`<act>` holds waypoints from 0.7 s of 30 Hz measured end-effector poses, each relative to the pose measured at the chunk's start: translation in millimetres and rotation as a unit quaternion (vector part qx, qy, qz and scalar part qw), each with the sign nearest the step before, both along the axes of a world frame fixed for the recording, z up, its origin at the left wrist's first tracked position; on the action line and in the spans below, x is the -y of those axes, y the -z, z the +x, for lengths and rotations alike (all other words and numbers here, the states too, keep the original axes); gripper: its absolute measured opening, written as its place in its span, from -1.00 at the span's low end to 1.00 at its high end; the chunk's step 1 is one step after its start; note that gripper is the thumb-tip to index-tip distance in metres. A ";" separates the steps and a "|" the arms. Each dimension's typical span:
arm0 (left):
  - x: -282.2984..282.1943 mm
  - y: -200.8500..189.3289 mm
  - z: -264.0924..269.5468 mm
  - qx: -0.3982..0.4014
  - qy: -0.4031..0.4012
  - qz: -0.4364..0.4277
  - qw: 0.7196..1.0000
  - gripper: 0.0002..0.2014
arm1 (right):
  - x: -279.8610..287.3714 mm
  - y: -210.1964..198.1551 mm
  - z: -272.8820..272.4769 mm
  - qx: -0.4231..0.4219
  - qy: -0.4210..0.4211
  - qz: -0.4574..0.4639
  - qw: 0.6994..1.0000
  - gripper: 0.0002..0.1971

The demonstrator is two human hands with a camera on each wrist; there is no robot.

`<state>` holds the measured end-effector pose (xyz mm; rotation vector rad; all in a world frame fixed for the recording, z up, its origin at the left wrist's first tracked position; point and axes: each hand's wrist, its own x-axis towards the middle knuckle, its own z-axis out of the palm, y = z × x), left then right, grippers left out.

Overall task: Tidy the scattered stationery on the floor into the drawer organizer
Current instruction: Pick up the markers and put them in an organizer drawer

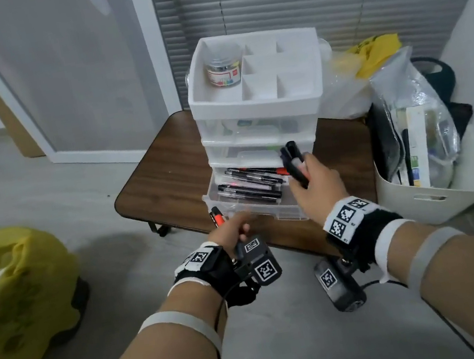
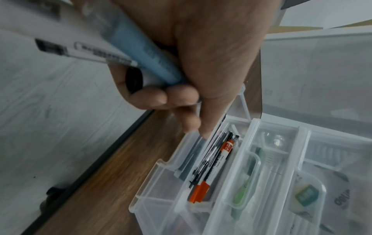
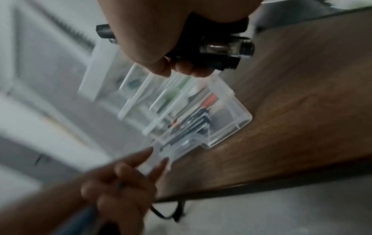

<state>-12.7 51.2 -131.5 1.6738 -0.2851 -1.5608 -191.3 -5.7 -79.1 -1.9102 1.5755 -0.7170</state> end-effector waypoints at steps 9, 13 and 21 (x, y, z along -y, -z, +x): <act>-8.7 3.5 37.8 0.003 -0.184 -0.143 0.973 -0.61 | 37.2 8.4 77.6 -0.311 -0.249 -0.036 0.916 -0.66; -3.1 -9.2 38.2 0.069 -0.187 -0.222 0.954 -0.67 | 43.4 22.2 81.8 -0.280 -0.216 -0.015 0.935 -0.58; 24.6 -52.5 13.5 0.371 0.047 -0.354 0.857 -0.82 | 18.1 31.7 24.1 -0.245 -0.192 -0.153 0.938 -0.59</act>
